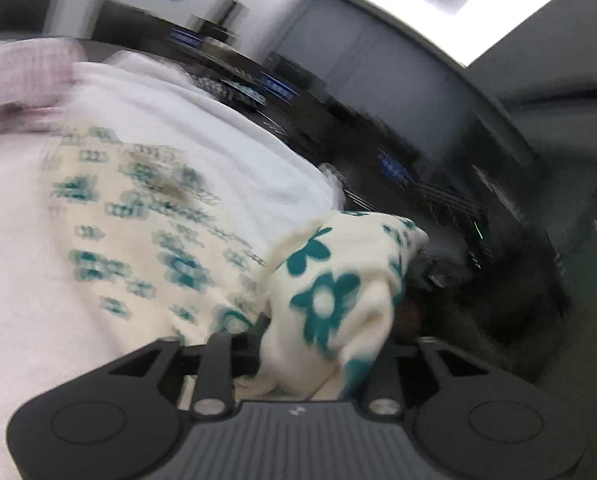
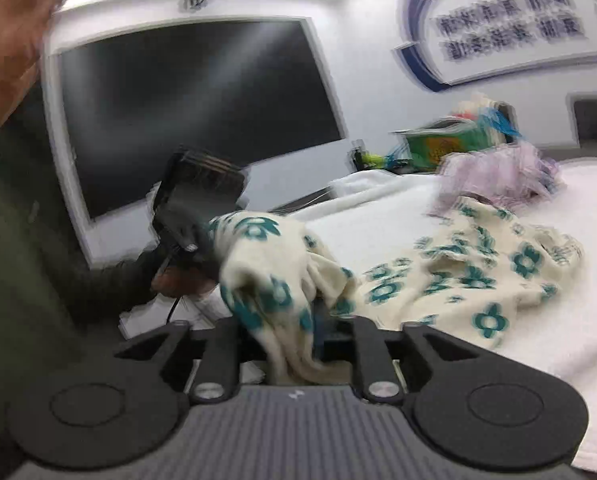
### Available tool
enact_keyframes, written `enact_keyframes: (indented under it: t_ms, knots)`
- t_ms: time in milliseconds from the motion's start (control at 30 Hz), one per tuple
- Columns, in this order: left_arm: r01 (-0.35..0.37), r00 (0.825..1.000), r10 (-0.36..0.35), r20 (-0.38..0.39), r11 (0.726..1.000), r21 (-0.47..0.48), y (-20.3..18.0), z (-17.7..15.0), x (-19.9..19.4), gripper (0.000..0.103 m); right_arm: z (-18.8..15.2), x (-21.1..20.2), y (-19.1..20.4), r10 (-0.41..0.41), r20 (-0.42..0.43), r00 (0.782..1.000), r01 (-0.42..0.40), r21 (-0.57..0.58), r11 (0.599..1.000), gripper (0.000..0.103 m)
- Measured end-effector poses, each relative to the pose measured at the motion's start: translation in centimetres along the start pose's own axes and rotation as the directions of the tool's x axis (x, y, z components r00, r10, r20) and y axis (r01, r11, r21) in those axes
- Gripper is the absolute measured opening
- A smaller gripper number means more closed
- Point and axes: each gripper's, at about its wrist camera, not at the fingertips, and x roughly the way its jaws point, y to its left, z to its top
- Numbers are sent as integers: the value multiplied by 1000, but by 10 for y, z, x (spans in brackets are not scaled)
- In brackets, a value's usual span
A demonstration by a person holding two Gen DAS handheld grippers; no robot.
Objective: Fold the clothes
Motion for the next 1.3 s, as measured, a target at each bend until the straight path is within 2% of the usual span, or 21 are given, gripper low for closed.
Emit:
enact_keyframes:
  t_ms: [33,200,267,333,367,400,433,500,567,600,667,733,900,967,1000,1067,1100,1167,1233,1267,1300]
  knots:
    - [-22,999,24,40,999,-46,8,1,-2,46,2,3,-9,-44,11,999,43,78,996,46]
    - [-156,971,192,142,960,-234,30,6,4,60,7,12,-38,-215,31,976,191,345,919,47]
    - [-232,949,285,132,920,-317,38,7,7,71,6,16,-44,-291,-7,957,271,384,883,47]
    - [-228,943,295,156,910,-346,41,3,-2,71,1,14,-44,-345,-34,938,329,399,856,46]
    - [-217,939,294,177,909,-357,40,1,-8,71,-1,9,-39,-366,-34,930,349,394,850,42]
    - [-211,933,298,202,908,-362,38,-2,-15,70,-2,4,-33,-385,-32,923,366,387,846,26]
    - [-204,927,296,229,912,-356,35,-3,-20,69,-2,0,-29,-399,-22,917,377,378,846,20]
    - [-198,929,285,236,921,-334,32,2,-18,51,-3,-7,-21,-423,0,906,392,376,840,20]
    - [-214,936,290,200,919,-330,31,12,-9,29,-1,-8,-23,-419,27,908,371,415,831,36]
    - [-220,938,295,185,914,-342,32,15,-3,27,-1,-7,-28,-430,35,902,371,447,814,56]
    - [-194,947,274,169,906,-377,38,17,5,20,0,0,-36,-440,45,897,368,475,799,57]
    - [-165,955,246,164,905,-393,41,18,10,18,-1,19,-44,-436,51,899,369,450,813,12]
    - [-231,954,286,92,895,-382,46,23,25,21,-13,11,-29,-457,47,888,387,461,799,6]
    - [-277,940,328,93,894,-352,48,24,34,40,-18,8,-23,-496,48,867,418,472,776,6]
    - [-277,937,332,111,897,-344,48,22,33,42,-21,10,-21,-527,46,849,449,464,764,6]
    - [-278,932,337,134,901,-333,44,17,16,56,-23,18,-17,-571,60,819,490,445,750,12]
    - [-280,929,341,145,902,-328,43,15,6,57,-23,19,-16,-574,67,816,494,434,753,17]
    - [-271,932,313,184,936,-223,24,-1,-16,58,-18,12,-11,-582,93,808,510,385,769,31]
    - [-260,936,275,222,961,-96,3,-17,-39,63,-15,-4,3,-559,150,815,507,282,814,49]
    - [-271,936,268,229,962,-17,-10,-25,-40,68,-17,-14,12,-522,189,832,483,219,848,56]
    - [-288,936,266,232,955,68,-23,-32,-38,69,-21,-22,21,-475,219,852,450,158,879,74]
